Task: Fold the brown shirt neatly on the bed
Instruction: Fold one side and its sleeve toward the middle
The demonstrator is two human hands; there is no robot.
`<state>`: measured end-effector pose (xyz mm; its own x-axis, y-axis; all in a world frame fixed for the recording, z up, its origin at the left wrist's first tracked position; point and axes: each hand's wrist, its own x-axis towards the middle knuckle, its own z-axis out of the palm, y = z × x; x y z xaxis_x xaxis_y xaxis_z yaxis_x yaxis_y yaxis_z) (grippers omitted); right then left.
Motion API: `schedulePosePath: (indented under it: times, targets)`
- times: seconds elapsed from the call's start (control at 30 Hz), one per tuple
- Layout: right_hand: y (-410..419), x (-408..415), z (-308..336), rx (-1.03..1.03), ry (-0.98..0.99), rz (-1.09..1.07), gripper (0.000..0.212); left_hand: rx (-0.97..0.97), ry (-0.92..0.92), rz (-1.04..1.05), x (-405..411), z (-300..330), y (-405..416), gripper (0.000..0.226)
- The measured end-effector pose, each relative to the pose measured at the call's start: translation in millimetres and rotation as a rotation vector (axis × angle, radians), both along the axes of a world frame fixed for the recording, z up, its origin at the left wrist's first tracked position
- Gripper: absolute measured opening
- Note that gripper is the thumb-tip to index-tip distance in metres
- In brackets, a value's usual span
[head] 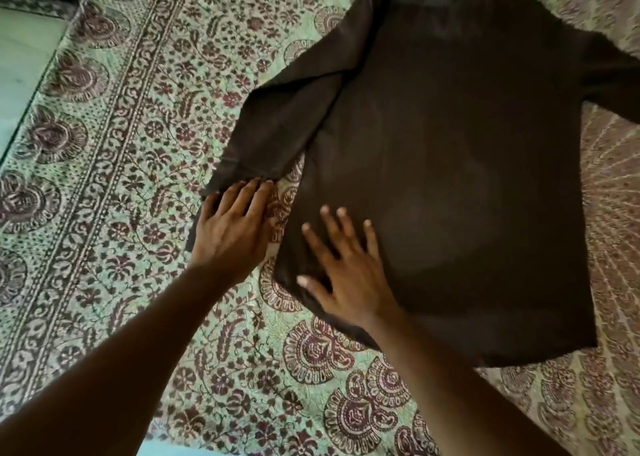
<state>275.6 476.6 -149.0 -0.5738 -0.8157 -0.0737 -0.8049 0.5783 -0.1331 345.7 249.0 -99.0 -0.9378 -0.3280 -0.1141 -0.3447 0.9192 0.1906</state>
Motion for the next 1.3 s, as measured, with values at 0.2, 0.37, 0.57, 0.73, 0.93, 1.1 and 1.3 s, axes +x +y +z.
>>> schedulePosePath:
  times: [0.2, 0.37, 0.57, 0.73, 0.93, 1.1, 1.3]
  targets:
    - [-3.4, -16.3, 2.5, -0.124, -0.032, 0.231, 0.069, 0.116, 0.089, 0.076, -28.1, 8.6, -18.7, 0.045]
    - [-39.5, -100.0, 8.2, -0.089, 0.054, -0.373, 0.074, 0.112, 0.092, 0.236, -73.6, 7.2, -40.6, 0.055]
    - [-60.0, -91.1, -0.5, -0.12, -0.02, -0.026, 0.085, 0.348, 0.021, 0.536, -112.1, 6.0, -59.8, 0.067]
    - [-64.1, -89.4, 8.0, -0.467, -0.149, 0.03, 0.047, 0.481, 0.282, 0.57, -118.3, 16.0, -66.8, 0.012]
    - [-147.8, -141.8, 53.4, -0.957, -0.614, -0.682, 0.028, 0.626, 0.484, 0.238, -128.1, 42.2, -89.1, 0.023]
    - [-222.8, -219.1, 80.6, -1.167, -1.132, -1.293, 0.063, 0.633, 0.194, -0.225, -128.0, 56.0, -111.8, 0.074]
    - [-269.3, -244.6, 110.7, -1.518, -1.406, -1.416, 0.022, 0.6, 0.078, 0.055, -123.6, 70.0, -158.8, 0.1]
